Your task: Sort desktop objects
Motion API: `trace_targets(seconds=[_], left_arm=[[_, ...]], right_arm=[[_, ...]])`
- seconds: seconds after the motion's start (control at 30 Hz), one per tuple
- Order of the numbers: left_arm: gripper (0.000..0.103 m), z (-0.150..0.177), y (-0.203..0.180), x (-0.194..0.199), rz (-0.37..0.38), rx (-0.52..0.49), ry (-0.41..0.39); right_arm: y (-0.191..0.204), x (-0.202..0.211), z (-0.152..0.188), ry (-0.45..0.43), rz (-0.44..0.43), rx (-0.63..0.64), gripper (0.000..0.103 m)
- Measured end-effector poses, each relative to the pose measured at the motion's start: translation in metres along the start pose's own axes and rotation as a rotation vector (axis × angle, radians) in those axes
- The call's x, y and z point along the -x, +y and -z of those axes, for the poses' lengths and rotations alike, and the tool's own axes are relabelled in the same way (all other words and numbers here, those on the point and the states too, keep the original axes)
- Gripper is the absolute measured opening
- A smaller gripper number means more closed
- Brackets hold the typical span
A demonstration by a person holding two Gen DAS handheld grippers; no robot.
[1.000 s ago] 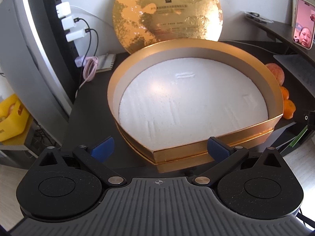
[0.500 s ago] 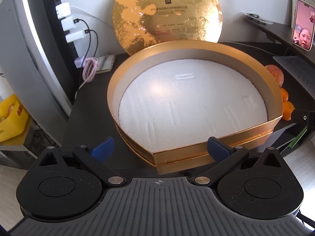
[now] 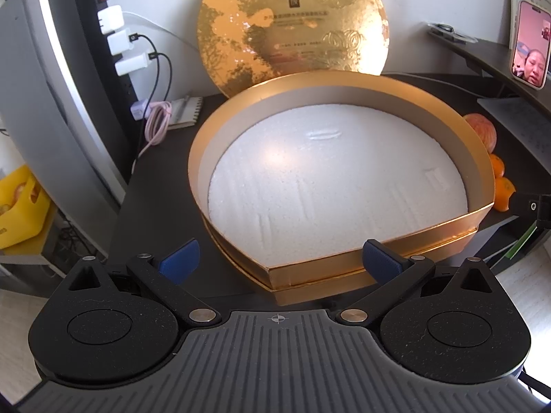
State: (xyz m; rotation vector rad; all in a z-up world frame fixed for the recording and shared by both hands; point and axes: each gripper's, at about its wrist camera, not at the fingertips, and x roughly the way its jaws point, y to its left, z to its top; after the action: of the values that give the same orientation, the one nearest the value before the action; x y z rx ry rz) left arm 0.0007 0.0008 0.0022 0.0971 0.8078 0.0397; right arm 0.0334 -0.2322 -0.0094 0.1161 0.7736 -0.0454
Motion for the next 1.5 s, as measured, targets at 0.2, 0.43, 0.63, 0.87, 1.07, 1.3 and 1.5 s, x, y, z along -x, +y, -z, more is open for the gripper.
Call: trace_targets(seconds=[0.2,0.43,0.63,0.87,1.07,1.3,1.5], left_arm=[[0.103,-0.001,0.000,0.000,0.000,-0.001,0.000],[0.103,-0.002,0.000,0.000,0.001,0.000,0.003],[0.103,-0.003,-0.001,0.001,0.003,-0.002,0.004],[0.103,-0.003,0.000,-0.001,0.003,0.000,0.009],[0.103,-0.003,-0.001,-0.002,0.005,-0.001,0.013],[0.103,-0.003,-0.004,-0.005,0.026,-0.002,0.027],[0.103,-0.006,-0.014,-0.004,0.031,-0.036,0.013]], right_arm=[[-0.001,0.000,-0.001,-0.002,0.001,-0.001,0.103],[0.000,0.000,0.000,0.000,0.003,-0.003,0.103],[0.001,0.000,0.002,0.002,0.004,-0.004,0.103],[0.001,0.000,0.002,0.004,0.006,-0.005,0.103],[-0.001,-0.001,0.003,0.005,0.005,-0.013,0.103],[-0.010,-0.003,0.002,-0.007,-0.018,-0.045,0.103],[-0.029,-0.004,0.001,-0.050,-0.056,-0.098,0.103]])
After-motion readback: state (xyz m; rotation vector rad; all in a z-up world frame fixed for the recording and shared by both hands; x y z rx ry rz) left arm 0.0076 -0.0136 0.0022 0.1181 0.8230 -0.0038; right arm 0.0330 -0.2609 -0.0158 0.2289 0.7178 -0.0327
